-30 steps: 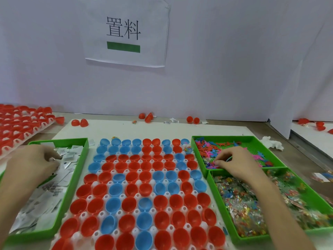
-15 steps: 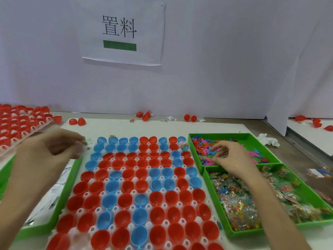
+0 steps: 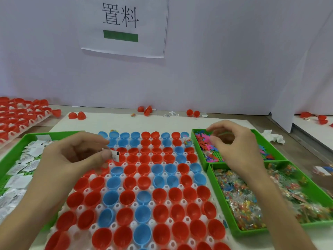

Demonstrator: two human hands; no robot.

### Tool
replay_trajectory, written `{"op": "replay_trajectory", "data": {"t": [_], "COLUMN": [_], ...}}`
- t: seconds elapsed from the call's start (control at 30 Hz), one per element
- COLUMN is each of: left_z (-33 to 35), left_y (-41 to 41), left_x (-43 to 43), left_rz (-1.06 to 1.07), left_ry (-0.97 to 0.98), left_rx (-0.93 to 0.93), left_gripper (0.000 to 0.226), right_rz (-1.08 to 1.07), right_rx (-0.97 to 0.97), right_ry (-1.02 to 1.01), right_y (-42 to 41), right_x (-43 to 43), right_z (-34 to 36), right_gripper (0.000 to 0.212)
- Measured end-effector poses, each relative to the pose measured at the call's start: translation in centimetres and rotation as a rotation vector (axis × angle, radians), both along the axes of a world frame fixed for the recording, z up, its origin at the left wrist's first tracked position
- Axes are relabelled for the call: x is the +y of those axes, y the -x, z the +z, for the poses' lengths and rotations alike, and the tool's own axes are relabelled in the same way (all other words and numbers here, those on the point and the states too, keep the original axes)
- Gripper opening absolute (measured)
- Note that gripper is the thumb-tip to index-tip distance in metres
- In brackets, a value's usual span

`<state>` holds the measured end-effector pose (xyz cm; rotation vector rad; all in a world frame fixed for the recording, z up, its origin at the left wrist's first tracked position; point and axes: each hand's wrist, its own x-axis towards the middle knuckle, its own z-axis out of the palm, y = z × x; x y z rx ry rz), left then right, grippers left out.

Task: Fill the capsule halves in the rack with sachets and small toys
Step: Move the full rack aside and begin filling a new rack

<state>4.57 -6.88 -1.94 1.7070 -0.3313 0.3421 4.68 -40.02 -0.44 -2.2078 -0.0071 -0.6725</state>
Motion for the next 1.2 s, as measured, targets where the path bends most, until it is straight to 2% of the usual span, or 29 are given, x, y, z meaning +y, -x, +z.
{"op": "replay_trajectory", "data": {"t": [0.1,0.23,0.37,0.7,0.83,0.97,1.03,1.1,1.2], "left_z": [0.0,0.3,0.6,0.8,0.7,0.2,0.0,-0.1,-0.3], "left_y": [0.4,1.0,1.6,2.2,2.2,2.0,1.8,1.5,1.2], "left_x": [-0.7,-1.6,-2.3,-2.5,-2.4,-2.7,-2.5,-2.2,-1.9], "left_rz": [-0.064,-0.104,-0.134,-0.238,-0.315,-0.328,-0.282,-0.249,-0.232], "left_ry": [0.037,0.007,-0.07,-0.102,-0.15,-0.145,-0.135,-0.132,-0.132], "left_rx": [0.026,0.057,0.055,0.084,0.097,0.101,0.092,0.081,0.082], "left_gripper": [0.027,0.025,0.021,0.023,0.03,0.026,0.028,0.029,0.028], "right_rz": [0.246,0.569,0.656,0.607,0.619,0.639,0.533,0.314,-0.008], "right_rx": [-0.027,-0.144,-0.24,-0.254,-0.241,-0.201,-0.196,-0.142,0.131], "right_ry": [-0.145,-0.044,0.029,0.038,0.048,0.102,0.079,0.058,0.202], "right_y": [1.6,3.5,3.8,3.5,3.5,3.4,2.8,1.8,0.3], "right_x": [4.1,9.0,10.7,10.8,10.8,10.2,8.6,5.9,1.0], "right_z": [0.7,-0.3,-1.9,-2.6,-2.7,-1.8,-0.9,-0.2,-0.5], "right_gripper": [0.025,0.03,0.019,0.017,0.014,0.01,0.007,0.01,0.013]}}
